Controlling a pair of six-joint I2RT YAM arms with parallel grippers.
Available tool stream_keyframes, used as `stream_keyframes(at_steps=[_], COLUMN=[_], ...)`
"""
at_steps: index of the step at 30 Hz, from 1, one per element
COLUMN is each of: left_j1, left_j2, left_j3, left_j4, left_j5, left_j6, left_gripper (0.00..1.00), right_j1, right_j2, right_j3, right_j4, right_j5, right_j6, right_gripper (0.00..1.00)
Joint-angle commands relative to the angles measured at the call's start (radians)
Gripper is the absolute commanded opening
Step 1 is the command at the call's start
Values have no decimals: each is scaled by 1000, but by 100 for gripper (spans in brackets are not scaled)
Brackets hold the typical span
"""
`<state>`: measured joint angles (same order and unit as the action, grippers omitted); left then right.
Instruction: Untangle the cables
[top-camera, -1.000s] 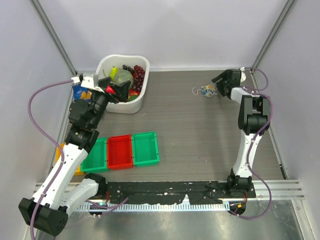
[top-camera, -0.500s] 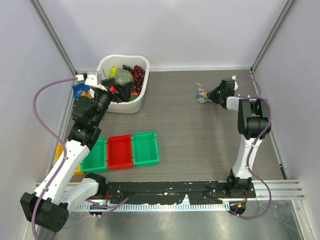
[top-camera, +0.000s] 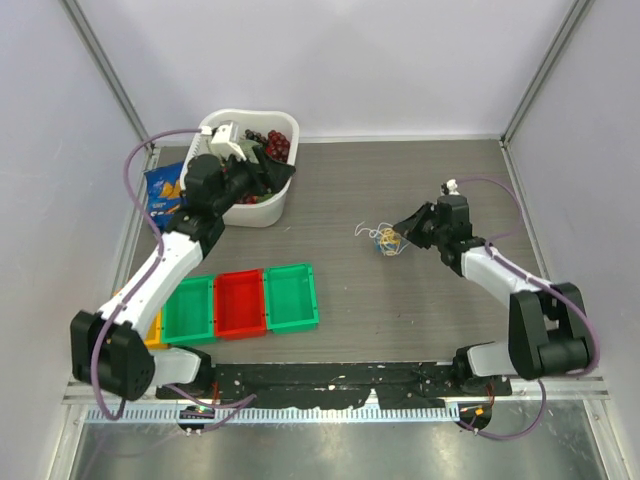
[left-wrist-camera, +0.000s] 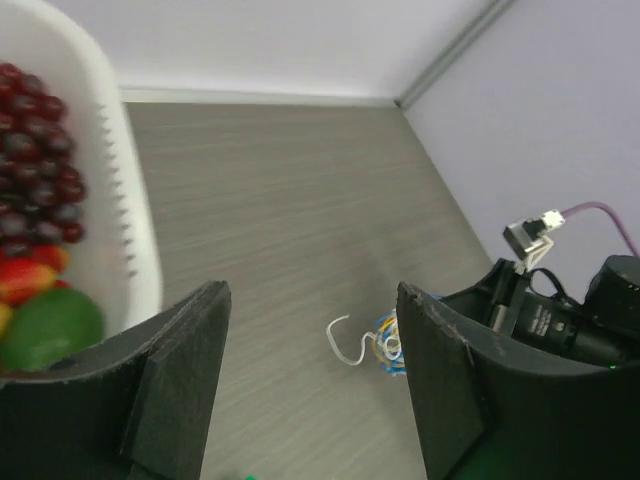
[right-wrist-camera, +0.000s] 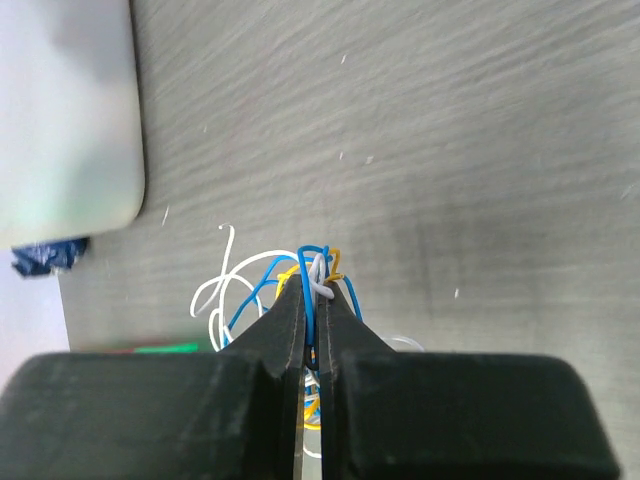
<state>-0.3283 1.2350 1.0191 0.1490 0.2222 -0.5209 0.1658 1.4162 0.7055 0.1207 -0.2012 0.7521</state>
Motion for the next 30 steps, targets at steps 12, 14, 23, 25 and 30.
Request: stream_keyframes(at_steps=[12,14,23,25,30], left_j1=[-233,-235,-163,-155,-156], left_j2=[150,184,112,95,9], left_j3=[-31,94,323,367,304], left_j4=[151,4,-317,-423,-480], left_j5=[40,37,11,-65,-138], left_j6=[-60,-9,168,177,115], left_gripper=[100,100,100,100,100], right_j1=[64,69,77,77,77], right_j2=[-209,-241,-341,-359,-401], right_j3=[-123,-104,-11,5,-12], right_j4=[-225,-271,-397,-435,-463], right_j5=[-275,-236,-188,-185,-161], right_j6=[-204,-209,-270,-284,-312], right_gripper=[42,56,60,60,60])
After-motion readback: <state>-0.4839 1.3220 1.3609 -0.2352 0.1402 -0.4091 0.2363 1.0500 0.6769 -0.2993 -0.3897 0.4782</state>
